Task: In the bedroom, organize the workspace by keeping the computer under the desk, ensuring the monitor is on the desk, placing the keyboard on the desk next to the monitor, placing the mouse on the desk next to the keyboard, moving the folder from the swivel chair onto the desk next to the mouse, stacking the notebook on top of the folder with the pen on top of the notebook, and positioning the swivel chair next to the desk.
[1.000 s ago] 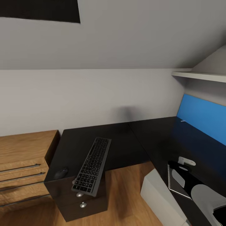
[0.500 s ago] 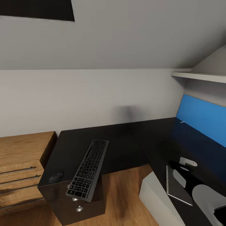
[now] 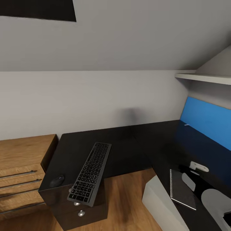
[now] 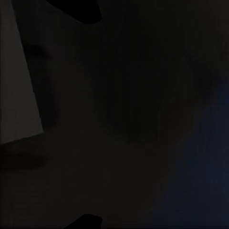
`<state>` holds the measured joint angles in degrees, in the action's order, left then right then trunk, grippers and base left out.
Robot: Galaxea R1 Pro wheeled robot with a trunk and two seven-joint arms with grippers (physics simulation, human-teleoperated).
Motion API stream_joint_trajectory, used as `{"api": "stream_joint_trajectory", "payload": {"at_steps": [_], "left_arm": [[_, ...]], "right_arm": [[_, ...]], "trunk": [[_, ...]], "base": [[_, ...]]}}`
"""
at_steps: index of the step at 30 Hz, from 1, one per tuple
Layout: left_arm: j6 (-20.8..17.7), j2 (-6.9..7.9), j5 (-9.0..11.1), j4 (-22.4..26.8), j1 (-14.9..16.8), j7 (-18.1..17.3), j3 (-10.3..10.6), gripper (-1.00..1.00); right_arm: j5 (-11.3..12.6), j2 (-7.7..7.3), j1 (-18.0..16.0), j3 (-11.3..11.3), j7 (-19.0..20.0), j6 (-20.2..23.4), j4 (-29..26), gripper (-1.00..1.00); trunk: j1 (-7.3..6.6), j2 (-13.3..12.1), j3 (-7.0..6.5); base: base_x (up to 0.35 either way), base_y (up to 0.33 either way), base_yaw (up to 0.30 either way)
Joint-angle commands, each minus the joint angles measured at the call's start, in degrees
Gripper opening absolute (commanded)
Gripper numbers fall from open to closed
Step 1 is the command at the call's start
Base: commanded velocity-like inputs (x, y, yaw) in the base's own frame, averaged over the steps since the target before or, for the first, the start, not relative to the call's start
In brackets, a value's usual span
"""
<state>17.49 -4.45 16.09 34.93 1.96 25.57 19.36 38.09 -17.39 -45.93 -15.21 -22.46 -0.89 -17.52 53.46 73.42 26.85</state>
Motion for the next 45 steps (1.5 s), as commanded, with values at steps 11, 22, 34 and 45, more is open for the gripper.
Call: {"api": "stream_joint_trajectory", "payload": {"at_steps": [11, 22, 34, 45], "left_arm": [[0.27, 0.03, 0.61, -0.04, 0.06, 0.36, 0.5, 1.0], [0.19, 0.04, 0.61, -0.04, 0.06, 0.36, 0.51, 1.0], [0.18, 0.05, 0.61, -0.04, 0.06, 0.36, 0.51, 1.0], [0.26, 0.05, 0.61, -0.04, 0.06, 0.36, 0.51, 1.0]], "right_arm": [[0.66, -0.09, -0.03, -0.43, -0.23, -0.12, -0.21, 1.0], [0.64, 0.07, -0.03, -0.52, -0.27, -0.25, -0.53, 1.0], [0.67, 0.08, -0.03, -0.38, -0.22, -0.25, -0.59, 1.0], [0.59, 0.08, -0.03, -0.44, -0.22, -0.24, -0.52, 1.0]], "trunk": [[1.98, 3.64, 1.68], [4.39, 8.06, 3.65], [5.93, 10.86, 4.91], [7.47, 13.67, 6.16]], "base": [[0.0, 0.0, 0.0], [0.0, 0.0, 0.0], [0.0, 0.0, 0.0], [0.0, 0.0, 0.0]]}}
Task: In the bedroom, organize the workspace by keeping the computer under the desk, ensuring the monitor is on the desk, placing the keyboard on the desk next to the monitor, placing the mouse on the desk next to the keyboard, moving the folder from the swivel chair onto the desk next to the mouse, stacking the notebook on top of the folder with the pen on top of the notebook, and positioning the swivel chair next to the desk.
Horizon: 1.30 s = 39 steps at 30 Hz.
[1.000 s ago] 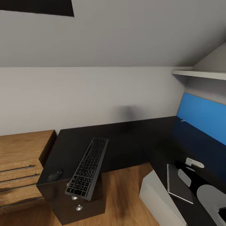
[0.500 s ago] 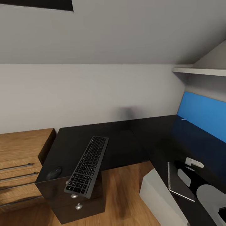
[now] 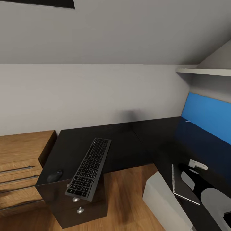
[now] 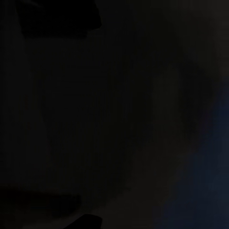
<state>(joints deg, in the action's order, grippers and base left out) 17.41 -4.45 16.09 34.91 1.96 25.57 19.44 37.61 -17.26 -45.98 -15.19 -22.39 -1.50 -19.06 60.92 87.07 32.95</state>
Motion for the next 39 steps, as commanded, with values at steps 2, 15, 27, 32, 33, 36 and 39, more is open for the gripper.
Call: {"api": "stream_joint_trajectory", "payload": {"at_steps": [2, 15, 27, 32, 33, 36, 39], "left_arm": [[0.34, 0.05, 0.61, -0.02, 0.06, 0.35, 0.42, 1.0], [0.42, 0.1, 0.61, -0.02, 0.06, 0.31, 0.26, 1.0], [0.51, 0.14, 0.53, -0.1, 0.06, 0.19, 0.32, 1.0], [0.51, 0.14, 0.52, -0.11, 0.06, 0.16, 0.33, 1.0], [0.51, 0.14, 0.52, -0.11, 0.06, 0.16, 0.33, 1.0], [0.52, 0.14, 0.52, -0.14, 0.06, 0.18, 0.3, 1.0], [0.52, 0.14, 0.52, -0.14, 0.06, 0.16, 0.27, 1.0]], "right_arm": [[1.07, -0.05, 0.02, -0.49, -0.29, 0.38, 1.03, 1.0], [1.07, -0.05, 0.02, -0.61, -0.29, 0.44, 1.04, 1.0], [1.07, -0.05, 0.02, -0.64, -0.29, 0.44, 1.04, 1.0], [1.07, -0.05, 0.02, -0.7, -0.29, 0.49, 1.09, 1.0], [1.07, -0.05, 0.02, -0.7, -0.29, 0.48, 1.08, 1.0], [1.07, -0.05, 0.02, -0.71, -0.29, 0.45, 1.05, 1.0], [1.07, -0.05, 0.02, -0.71, -0.29, 0.45, 1.05, 1.0]], "trunk": [[0.0, 0.02, 0.07], [0.0, 0.02, 0.07], [0.0, 0.02, 0.07], [0.0, 0.02, 0.07], [0.0, 0.02, 0.07], [0.0, 0.02, 0.07], [0.0, 0.02, 0.07]], "base": [[0.0, 0.0, 0.0], [0.0, 0.0, 0.0], [-0.033, 0.016, 0.0], [-0.137, 0.095, 0.0], [-0.054, 0.035, 0.0], [-0.015, 0.01, 0.0], [-0.008, 0.025, 0.0]]}}
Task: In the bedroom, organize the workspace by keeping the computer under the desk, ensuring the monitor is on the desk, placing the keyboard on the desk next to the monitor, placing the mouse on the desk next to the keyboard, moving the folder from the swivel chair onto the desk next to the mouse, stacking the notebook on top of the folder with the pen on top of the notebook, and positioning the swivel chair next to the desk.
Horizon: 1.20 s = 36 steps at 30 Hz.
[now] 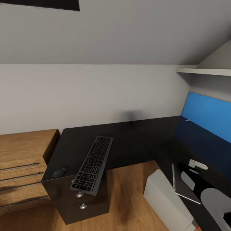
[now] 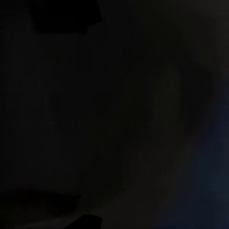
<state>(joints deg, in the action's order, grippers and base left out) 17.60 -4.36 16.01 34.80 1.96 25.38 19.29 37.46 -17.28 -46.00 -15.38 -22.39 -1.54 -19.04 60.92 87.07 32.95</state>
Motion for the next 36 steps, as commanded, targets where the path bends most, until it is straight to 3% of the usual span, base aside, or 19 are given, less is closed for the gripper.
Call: {"api": "stream_joint_trajectory", "payload": {"at_steps": [1, 36], "left_arm": [[0.33, 0.06, 0.6, -0.03, 0.07, 0.33, 0.41, 1.0], [0.33, 0.06, 0.6, -0.02, 0.07, 0.37, 0.47, 1.0]], "right_arm": [[1.21, -0.03, 0.03, -0.56, -0.28, 0.49, 1.04, 1.0], [1.21, -0.03, 0.03, -0.47, -0.21, 0.57, 1.02, 1.0]], "trunk": [[0.0, 0.02, 0.07], [0.0, 0.02, 0.07]], "base": [[-0.036, 0.078, 0.0], [-0.029, 0.033, 0.0]]}}
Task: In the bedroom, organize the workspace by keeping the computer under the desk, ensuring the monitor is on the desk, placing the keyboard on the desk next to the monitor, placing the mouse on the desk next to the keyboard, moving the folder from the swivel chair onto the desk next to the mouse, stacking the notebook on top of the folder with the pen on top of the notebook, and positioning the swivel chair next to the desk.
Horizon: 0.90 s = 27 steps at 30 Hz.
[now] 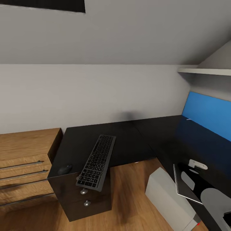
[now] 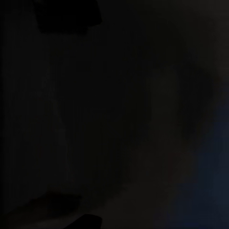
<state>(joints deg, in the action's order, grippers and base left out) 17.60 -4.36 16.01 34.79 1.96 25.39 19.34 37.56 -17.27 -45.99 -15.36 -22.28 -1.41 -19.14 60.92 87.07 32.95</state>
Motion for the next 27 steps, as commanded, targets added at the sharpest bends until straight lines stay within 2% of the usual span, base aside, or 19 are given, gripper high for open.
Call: {"api": "stream_joint_trajectory", "payload": {"at_steps": [1, 13, 25, 27], "left_arm": [[0.33, 0.05, 0.6, -0.03, 0.06, 0.36, 0.42, 1.0], [0.27, 0.05, 0.6, 0.0, 0.06, 0.32, 0.43, 1.0], [0.25, 0.05, 0.6, 0.01, 0.06, 0.36, 0.43, 1.0], [0.25, 0.05, 0.6, 0.0, 0.06, 0.36, 0.43, 1.0]], "right_arm": [[1.11, -0.04, 0.02, -0.5, -0.32, 0.44, 1.12, 1.0], [1.11, -0.04, 0.02, -0.52, -0.31, 0.44, 1.12, 1.0], [1.11, -0.04, 0.03, -0.55, -0.31, 0.44, 1.11, 1.0], [1.11, -0.04, 0.02, -0.55, -0.24, 0.38, 1.07, 1.0]], "trunk": [[0.0, 0.02, 0.07], [0.0, 0.02, 0.07], [0.0, 0.02, 0.07], [-0.44, -0.78, -0.29]], "base": [[0.0, 0.0, 0.0], [-0.116, 0.0, 0.0], [-0.018, 0.0, 0.0], [0.0, 0.0, 0.0]]}}
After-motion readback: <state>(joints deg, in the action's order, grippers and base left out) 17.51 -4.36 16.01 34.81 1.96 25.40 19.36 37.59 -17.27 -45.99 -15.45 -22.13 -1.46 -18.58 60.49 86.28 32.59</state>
